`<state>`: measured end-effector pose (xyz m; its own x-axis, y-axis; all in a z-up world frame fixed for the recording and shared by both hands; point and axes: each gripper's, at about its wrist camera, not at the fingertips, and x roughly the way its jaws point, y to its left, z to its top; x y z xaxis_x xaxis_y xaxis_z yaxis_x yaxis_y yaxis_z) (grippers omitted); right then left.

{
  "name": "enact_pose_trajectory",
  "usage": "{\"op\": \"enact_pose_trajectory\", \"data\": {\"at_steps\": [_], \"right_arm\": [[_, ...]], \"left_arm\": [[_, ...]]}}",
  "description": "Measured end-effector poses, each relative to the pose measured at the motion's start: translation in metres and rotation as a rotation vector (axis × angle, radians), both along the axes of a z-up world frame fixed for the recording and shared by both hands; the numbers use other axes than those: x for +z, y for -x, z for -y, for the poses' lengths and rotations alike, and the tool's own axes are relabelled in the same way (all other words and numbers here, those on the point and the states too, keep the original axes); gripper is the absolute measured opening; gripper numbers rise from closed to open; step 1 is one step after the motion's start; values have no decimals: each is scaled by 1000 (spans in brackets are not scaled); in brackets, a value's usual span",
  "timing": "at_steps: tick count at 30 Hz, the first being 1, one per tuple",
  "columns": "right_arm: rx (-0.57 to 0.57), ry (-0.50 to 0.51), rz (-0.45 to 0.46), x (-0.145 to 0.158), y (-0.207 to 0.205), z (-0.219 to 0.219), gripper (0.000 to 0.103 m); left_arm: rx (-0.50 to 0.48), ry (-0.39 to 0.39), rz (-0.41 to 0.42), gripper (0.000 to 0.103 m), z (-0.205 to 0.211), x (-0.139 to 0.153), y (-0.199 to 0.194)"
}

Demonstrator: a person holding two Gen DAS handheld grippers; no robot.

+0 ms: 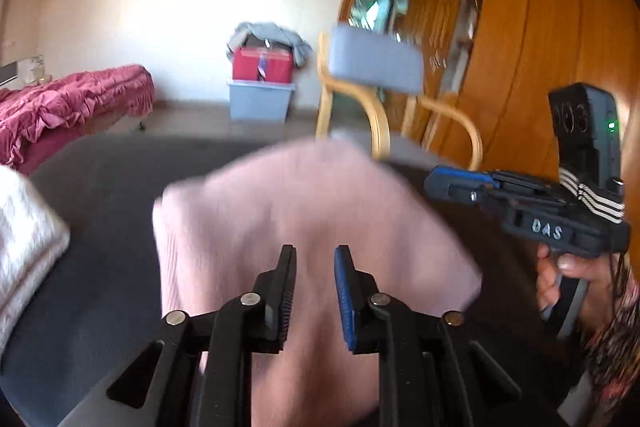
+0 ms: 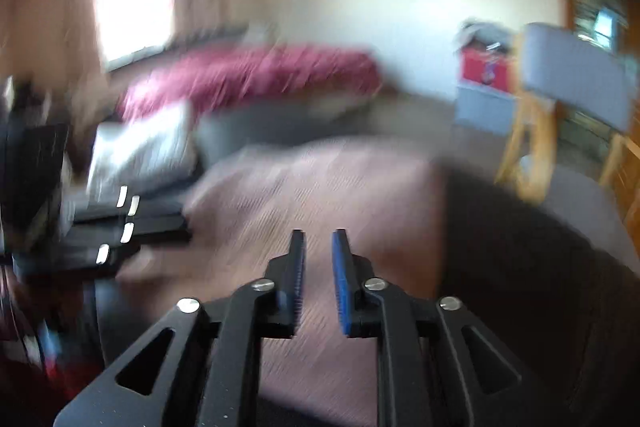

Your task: Fold clothes

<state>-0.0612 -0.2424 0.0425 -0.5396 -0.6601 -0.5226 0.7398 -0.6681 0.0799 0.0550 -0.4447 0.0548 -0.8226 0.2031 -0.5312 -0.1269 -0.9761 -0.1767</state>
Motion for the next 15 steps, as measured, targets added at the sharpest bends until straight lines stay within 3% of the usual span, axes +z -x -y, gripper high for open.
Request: {"op": "enact_pose_trajectory", "data": {"at_steps": [1,4,6,7,8,10,13,15], "right_arm": [[-47,19,-10,7,12,-1,46],[-73,-56,18,2,47,24,49],[-40,-103,55,-7,69,45,48],[-34,-143,52,-13,74,56,40],[-29,-184,49,-20,80,66,30],[-37,-277,61,-39,96,83,29],[-107,-264,201,-68,132,79,28],[-113,-114,316,-75,149,58,28]], "left_arm": [[3,35,11,20,-6,0,13],[41,191,144,21,-15,-25,55],[74,230,214,20,-8,-42,67],[82,225,220,22,-3,-48,68],[84,203,199,22,3,-50,64],[85,193,173,22,7,-55,58],[87,189,161,22,9,-58,55],[86,205,158,22,6,-59,57]]}}
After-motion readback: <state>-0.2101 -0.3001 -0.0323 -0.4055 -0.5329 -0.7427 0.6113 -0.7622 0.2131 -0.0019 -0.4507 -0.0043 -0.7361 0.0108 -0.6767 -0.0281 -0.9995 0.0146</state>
